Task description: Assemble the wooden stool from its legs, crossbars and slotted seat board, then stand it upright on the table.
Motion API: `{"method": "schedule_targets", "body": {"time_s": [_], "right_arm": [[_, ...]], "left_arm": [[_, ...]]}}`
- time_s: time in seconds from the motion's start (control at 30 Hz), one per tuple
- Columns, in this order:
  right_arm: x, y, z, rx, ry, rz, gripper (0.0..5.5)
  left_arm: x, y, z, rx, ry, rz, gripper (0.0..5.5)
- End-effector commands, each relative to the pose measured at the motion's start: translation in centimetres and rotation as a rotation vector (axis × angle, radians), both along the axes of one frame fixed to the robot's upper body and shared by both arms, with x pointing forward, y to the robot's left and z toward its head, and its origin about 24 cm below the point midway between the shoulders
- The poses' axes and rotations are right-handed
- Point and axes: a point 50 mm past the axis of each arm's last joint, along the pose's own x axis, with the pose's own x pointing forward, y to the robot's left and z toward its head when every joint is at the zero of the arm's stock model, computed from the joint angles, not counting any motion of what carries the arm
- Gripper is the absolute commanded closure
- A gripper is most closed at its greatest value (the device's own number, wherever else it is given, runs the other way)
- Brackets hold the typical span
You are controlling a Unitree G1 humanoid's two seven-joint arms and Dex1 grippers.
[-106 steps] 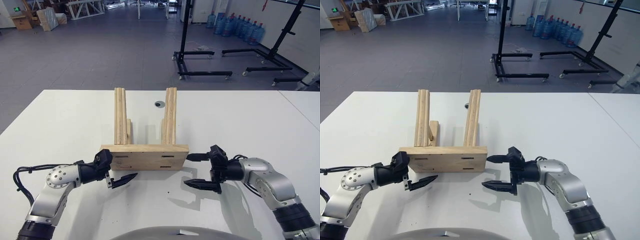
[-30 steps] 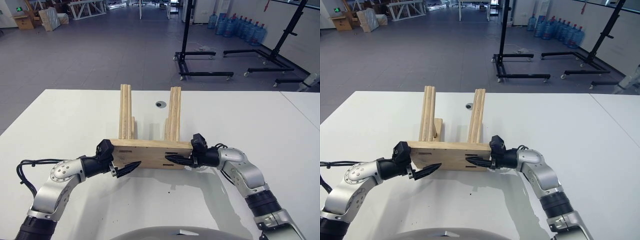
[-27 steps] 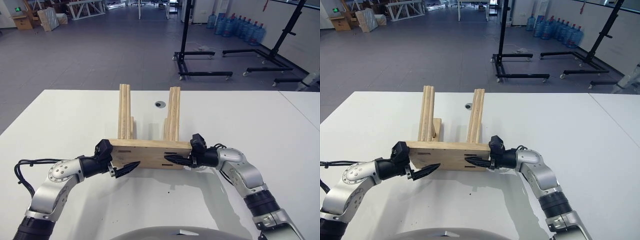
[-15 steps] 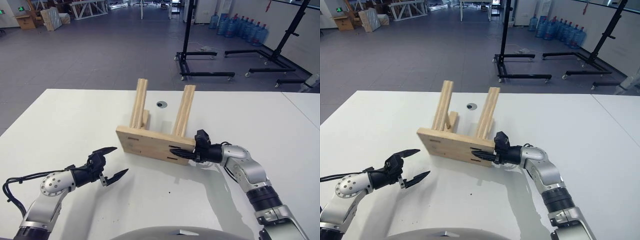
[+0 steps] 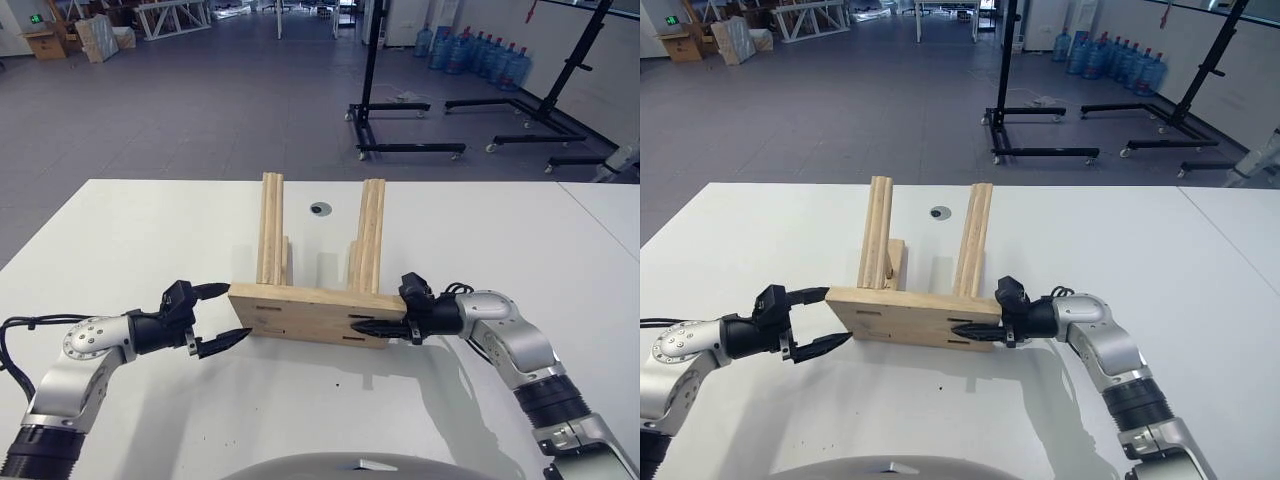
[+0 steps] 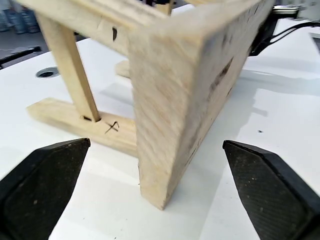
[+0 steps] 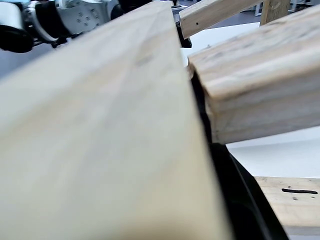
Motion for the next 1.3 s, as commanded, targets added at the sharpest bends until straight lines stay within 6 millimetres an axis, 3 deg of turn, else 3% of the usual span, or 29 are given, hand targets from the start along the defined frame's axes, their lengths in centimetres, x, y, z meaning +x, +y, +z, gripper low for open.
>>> {"method": "schedule_targets", "body": {"time_s": [0.03,0.17,0.5,0.57,0.7,0.83,1.13,1.3], "right_arm": [[0.2,-0.1,-1.0,-0.027,0.072,0.021,3.97],[0.4,0.1,-1.1,-0.019,0.073,0.026,3.97],[-0.3,-0.6,-3.1,-0.078,0.141,-0.016,3.97],[-0.2,-0.7,-3.1,-0.079,0.144,-0.031,3.97],[-0.3,-0.8,-3.5,-0.097,0.148,-0.033,3.05],[-0.5,-1.0,-4.0,-0.122,0.144,-0.045,2.51],[0.2,-1.0,-3.0,-0.064,0.122,-0.093,2.51],[0.4,-0.9,-2.4,-0.023,0.132,-0.094,3.40]], "left_arm": [[0.0,-1.5,0.8,-0.016,0.019,-0.102,0.63],[0.2,-2.5,0.4,-0.037,0.034,-0.132,0.63],[0.6,-2.5,-0.7,-0.041,0.044,-0.095,0.63],[0.7,-2.6,-0.8,-0.042,0.042,-0.093,0.88],[0.7,-2.8,-1.2,-0.038,0.045,-0.102,1.54],[0.8,-2.9,-1.3,-0.049,0.048,-0.102,2.10],[0.7,-3.1,-1.7,-0.050,0.072,-0.119,2.55],[0.6,-3.0,-1.8,-0.063,0.085,-0.110,3.25]]}}
